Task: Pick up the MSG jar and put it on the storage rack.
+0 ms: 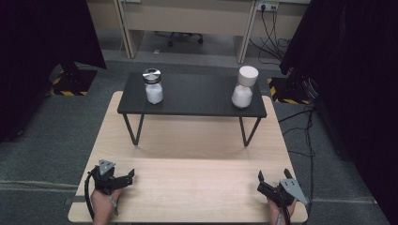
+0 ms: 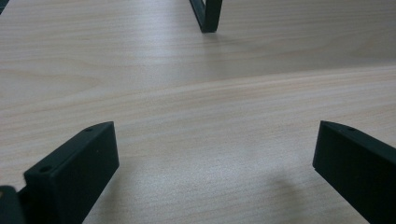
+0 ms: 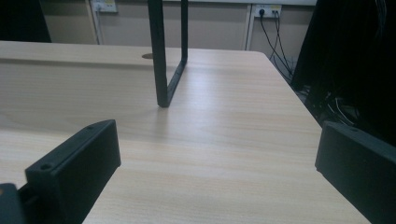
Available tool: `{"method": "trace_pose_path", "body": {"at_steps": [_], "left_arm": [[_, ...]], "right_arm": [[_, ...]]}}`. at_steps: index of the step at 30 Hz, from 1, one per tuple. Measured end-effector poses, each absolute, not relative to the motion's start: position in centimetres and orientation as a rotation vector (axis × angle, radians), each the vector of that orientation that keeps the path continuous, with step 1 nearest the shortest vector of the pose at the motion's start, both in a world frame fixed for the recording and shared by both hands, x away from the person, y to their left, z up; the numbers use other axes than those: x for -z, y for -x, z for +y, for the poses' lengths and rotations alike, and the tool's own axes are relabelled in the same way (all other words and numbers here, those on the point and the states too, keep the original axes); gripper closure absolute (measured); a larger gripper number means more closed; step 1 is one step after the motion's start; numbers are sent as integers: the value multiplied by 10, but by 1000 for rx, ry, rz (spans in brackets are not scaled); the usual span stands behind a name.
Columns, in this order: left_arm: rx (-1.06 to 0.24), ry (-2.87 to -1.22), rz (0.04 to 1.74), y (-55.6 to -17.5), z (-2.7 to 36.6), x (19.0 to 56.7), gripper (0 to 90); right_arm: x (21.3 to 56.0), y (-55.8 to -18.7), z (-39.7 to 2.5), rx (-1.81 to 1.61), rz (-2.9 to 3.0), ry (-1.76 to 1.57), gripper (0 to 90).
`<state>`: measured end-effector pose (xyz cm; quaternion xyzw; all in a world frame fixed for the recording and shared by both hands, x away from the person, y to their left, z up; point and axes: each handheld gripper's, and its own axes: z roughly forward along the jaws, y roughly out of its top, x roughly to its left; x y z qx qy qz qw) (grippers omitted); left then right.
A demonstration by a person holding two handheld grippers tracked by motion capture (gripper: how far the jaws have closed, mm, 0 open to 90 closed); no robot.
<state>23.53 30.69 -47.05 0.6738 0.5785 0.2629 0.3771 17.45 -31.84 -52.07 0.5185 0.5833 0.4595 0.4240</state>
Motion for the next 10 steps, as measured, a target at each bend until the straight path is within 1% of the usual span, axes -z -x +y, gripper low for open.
{"method": "trace_pose_path", "body": {"at_steps": [10], "left_arm": [[-673,-1708,1480,-234,308,471,0]], "right_arm": [[521,-175,-319,-1139,1471,-1313,3]]}}
